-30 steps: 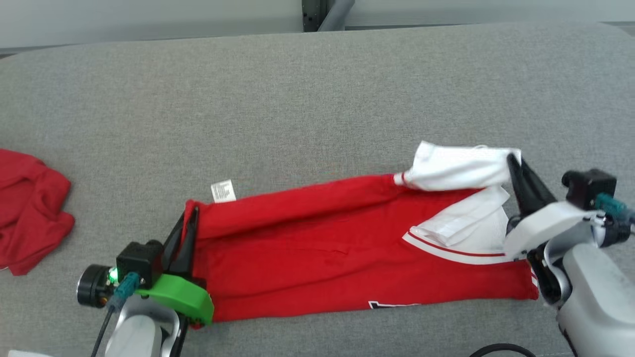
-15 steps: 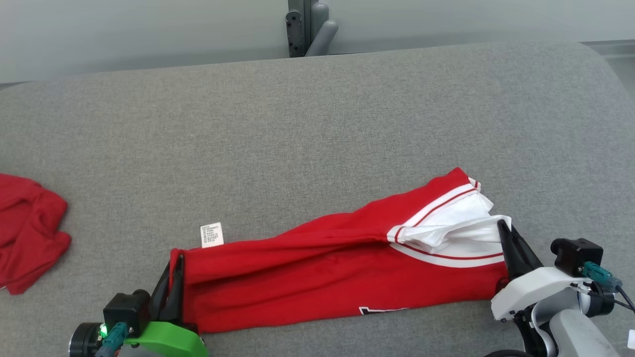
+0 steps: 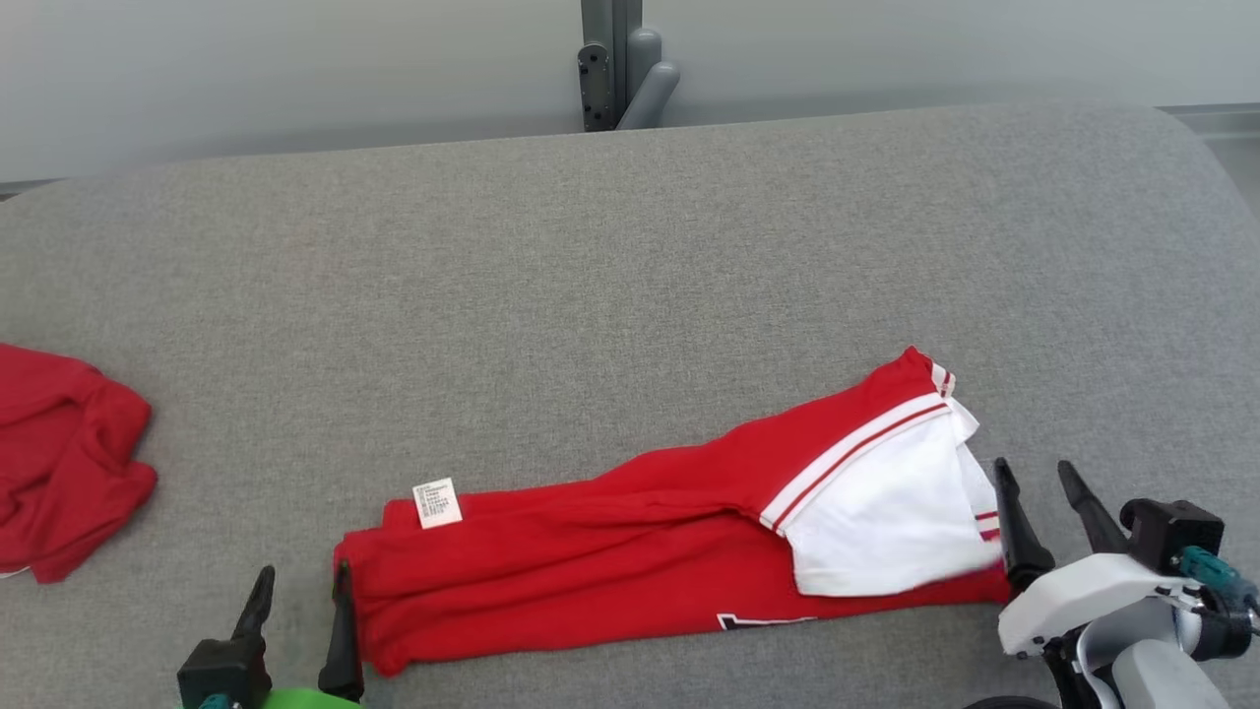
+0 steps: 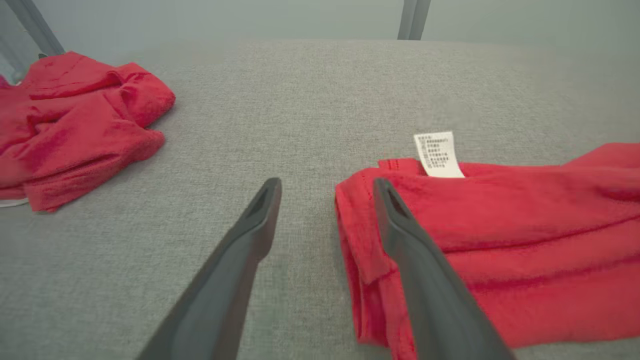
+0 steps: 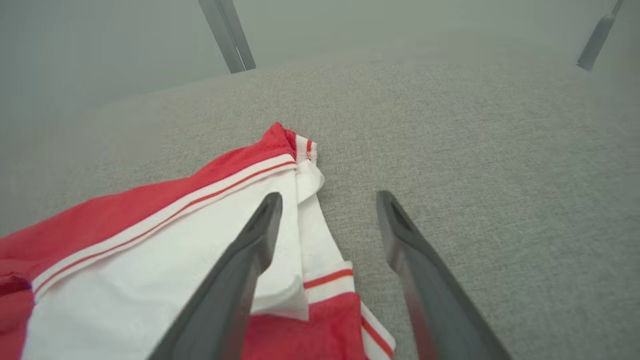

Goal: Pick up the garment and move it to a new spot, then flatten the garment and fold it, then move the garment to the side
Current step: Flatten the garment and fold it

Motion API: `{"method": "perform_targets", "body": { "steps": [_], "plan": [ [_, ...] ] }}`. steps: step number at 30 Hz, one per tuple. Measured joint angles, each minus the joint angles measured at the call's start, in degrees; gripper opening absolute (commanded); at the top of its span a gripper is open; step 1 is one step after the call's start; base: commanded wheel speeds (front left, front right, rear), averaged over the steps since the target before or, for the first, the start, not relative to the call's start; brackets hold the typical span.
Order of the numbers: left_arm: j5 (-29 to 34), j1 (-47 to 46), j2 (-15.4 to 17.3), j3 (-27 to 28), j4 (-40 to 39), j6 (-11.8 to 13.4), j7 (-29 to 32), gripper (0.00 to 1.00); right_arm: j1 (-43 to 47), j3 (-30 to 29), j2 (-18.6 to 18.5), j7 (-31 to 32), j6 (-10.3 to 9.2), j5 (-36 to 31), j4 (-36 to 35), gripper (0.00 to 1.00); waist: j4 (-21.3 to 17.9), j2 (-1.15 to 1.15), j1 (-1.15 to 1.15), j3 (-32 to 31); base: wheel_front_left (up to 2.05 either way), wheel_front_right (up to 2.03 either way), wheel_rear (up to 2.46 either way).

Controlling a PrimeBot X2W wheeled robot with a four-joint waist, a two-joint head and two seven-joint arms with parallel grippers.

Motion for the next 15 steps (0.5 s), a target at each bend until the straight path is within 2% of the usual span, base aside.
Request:
{"method": "perform_targets", "body": {
  "steps": [3, 8, 15],
  "plan": [
    [1.13, 1.71, -0.21, 1.27, -2.26, 1.58, 0.0, 1.0, 0.46, -2.6, 0.27, -0.03, 0.0, -0.97, -2.44, 1.0, 0.27, 0.01, 0.0, -0.37, 0.0, 0.0, 0.0],
    [1.61, 4.07, -0.41, 1.38, -2.53, 1.71, 0.0, 1.0, 1.31, -3.71, 0.79, -0.03, -0.01, -2.38, -2.52, 1.0, 1.26, 0.0, 0.0, -1.19, 0.0, 0.0, 0.0],
    [1.58, 3.59, -0.48, -0.35, -3.21, 1.83, 0.0, 1.0, -2.03, -0.6, -0.59, -0.03, -0.01, -3.79, 5.37, 1.0, 3.81, 0.01, 0.0, -1.37, 0.0, 0.0, 0.0]
  ]
}}
